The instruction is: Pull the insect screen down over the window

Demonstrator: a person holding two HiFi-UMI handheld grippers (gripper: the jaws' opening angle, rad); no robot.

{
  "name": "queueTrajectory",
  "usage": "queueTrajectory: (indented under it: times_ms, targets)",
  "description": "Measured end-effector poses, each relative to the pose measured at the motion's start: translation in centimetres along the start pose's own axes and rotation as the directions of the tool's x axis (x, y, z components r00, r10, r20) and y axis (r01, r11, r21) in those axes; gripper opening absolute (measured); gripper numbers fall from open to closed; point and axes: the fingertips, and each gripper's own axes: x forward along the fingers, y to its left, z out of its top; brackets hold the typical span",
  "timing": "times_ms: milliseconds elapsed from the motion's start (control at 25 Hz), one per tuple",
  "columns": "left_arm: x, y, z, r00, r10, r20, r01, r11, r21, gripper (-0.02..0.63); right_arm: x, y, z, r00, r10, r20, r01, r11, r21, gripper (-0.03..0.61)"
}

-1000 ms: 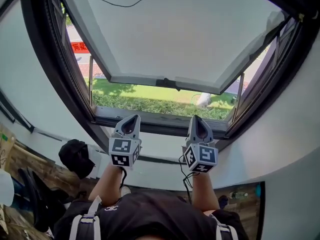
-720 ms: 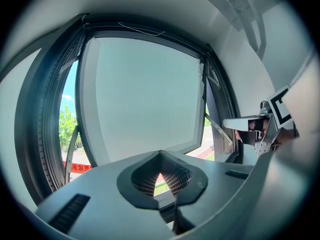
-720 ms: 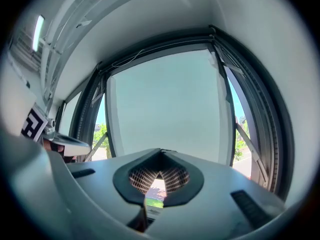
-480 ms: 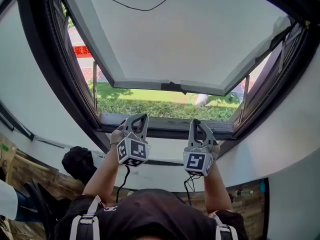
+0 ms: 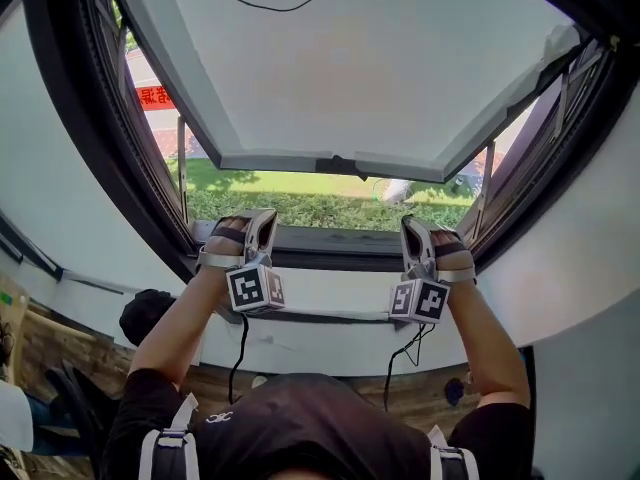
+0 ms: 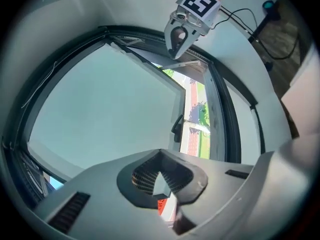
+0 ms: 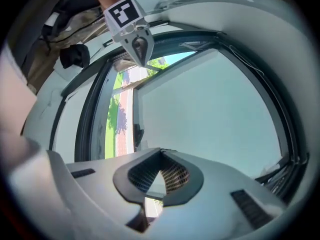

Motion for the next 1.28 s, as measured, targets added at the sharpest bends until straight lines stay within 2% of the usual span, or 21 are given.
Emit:
queueTrajectory:
  times_ms: [160,360,440,520,600,680,800,960,1280]
  targets:
    - [-0.1,1.0,-0.5,1.0,-0.003,0.002,0.003,1.0,0.031,0.012,-0.1,-1.9,-0.7,1.0,0.0,-0.026,-0.001,1.0,-0.02,0.006]
    - [-1.6,3.6,0.2,0.997,-0.003,0.077,0.009,0.997,-0.077,0.026,-0.9,-4.2,-0.5,0.995,-0.103,0.017,0.104,0.986,-0.127,0.008]
    - [-2.2,5.2,0.0,0.996,0.032,0.084,-0.025,0.996,-0.082,0.075,-1.3,-4.9,-1.1,0.994,-0.11,0.027,0.112,0.983,-0.143,0.051]
    - [-2.4,7.3,-0.6,0.994,0.084,0.074,-0.081,0.995,-0.052,0.077,-1.5,-6.4,-1.9,0.994,-0.109,0.005,0.109,0.987,-0.12,0.106]
    - [-2.5,10.3,-1.0,0.986,0.155,0.069,-0.155,0.988,0.001,0.083,-1.9,-8.8,-2.5,0.99,-0.137,-0.016,0.135,0.985,-0.11,0.13]
    - [-2.9,13.7,-1.1,0.971,0.228,0.073,-0.232,0.972,0.048,0.097,-2.6,-11.7,-2.6,0.979,-0.202,-0.019,0.197,0.969,-0.149,0.13]
    - [-3.9,19.1,-1.2,0.945,0.319,0.077,-0.324,0.943,0.078,0.1,-4.2,-16.3,-2.4,0.957,-0.291,-0.009,0.284,0.94,-0.19,0.13]
    - [-6.1,27.1,-0.8,0.883,0.458,0.101,-0.467,0.879,0.1,0.1,-6.2,-22.7,-2.2,0.924,-0.383,-0.004,0.375,0.907,-0.194,0.13]
    - [-9.0,38.2,-0.3,0.804,0.59,0.076,-0.592,0.784,0.187,0.098,-9.9,-33.9,0.4,0.84,-0.542,0.014,0.535,0.824,-0.186,0.129]
